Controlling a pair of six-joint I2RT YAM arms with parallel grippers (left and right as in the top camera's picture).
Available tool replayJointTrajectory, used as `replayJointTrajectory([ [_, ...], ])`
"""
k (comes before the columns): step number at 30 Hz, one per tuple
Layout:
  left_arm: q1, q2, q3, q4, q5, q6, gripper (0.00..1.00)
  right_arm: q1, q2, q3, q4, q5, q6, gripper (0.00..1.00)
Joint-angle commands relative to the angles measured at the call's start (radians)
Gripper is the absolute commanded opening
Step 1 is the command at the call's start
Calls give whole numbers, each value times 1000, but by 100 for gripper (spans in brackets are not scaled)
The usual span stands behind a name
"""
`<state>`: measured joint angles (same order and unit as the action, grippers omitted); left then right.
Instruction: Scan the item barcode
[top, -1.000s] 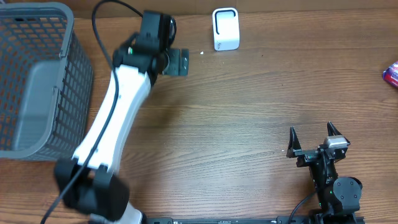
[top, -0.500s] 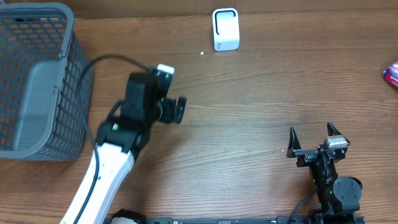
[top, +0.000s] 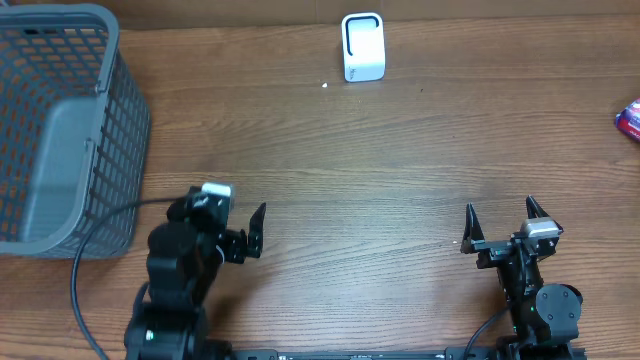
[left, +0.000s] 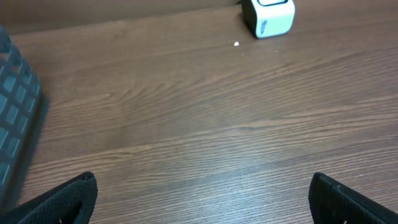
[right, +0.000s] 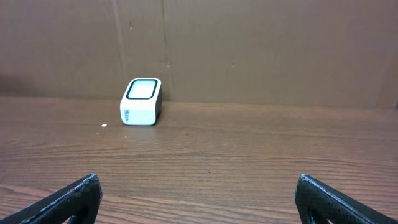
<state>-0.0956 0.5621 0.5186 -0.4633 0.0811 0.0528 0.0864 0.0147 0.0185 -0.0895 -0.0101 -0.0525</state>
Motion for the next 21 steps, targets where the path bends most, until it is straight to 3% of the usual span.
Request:
replayJointTrajectory([
  [1,5,-46,-60,6,42,11,100,-3,-12,-11,6,9,-3,100],
  [6,6,-106,-128,62,40,13,100,-3,-12,-11,6,9,-3,100],
  [21,58,-525,-418,244,43,13,100,-3,-12,-11,6,9,-4,100],
])
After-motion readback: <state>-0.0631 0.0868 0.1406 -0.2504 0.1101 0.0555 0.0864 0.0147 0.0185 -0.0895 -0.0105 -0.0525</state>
